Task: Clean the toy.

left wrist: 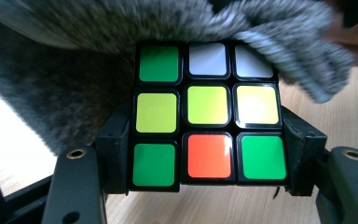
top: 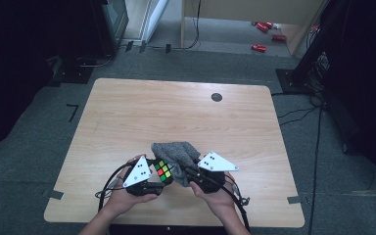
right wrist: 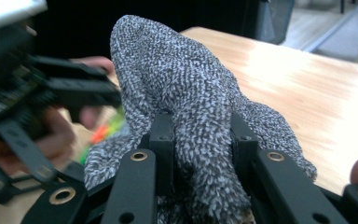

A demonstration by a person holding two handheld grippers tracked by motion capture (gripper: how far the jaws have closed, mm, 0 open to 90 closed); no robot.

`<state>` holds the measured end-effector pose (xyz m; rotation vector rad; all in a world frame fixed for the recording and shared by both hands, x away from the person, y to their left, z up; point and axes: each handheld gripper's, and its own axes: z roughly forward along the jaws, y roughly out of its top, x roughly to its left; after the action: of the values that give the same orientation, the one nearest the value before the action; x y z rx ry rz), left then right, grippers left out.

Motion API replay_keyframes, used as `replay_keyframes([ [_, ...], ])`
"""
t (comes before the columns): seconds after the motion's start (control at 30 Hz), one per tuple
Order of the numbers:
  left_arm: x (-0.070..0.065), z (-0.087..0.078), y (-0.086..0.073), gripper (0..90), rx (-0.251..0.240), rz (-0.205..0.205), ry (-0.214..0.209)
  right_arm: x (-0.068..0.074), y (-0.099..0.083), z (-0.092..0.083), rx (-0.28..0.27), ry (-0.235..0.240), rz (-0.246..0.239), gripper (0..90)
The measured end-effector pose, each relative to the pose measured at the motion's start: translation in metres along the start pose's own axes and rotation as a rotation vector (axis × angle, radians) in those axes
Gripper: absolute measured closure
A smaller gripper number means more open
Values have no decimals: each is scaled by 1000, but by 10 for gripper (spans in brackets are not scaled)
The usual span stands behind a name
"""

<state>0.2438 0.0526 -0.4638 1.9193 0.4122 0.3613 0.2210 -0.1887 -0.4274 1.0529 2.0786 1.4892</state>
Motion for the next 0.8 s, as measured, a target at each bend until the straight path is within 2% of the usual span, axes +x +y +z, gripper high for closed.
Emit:
replay_keyframes([
  [0.17,12,-8,-1,343,-25,-49,20,-7,-5,3,25,-2,39,704],
  [0.37,4,0,-3,344,13,-19,-1,5,3,0,-4,28,28,704],
  [0.5,0,1,-1,344,13,9,-10,3,2,0,-11,17,30,704],
  [0.6,4,-4,0,344,-7,-6,9,-4,-3,2,6,-24,50,704],
  [0.67,11,-9,0,344,-29,-40,23,-5,-5,3,14,-24,58,704],
  [0.8,18,-12,-2,344,-31,-68,40,1,-1,2,5,6,49,704],
])
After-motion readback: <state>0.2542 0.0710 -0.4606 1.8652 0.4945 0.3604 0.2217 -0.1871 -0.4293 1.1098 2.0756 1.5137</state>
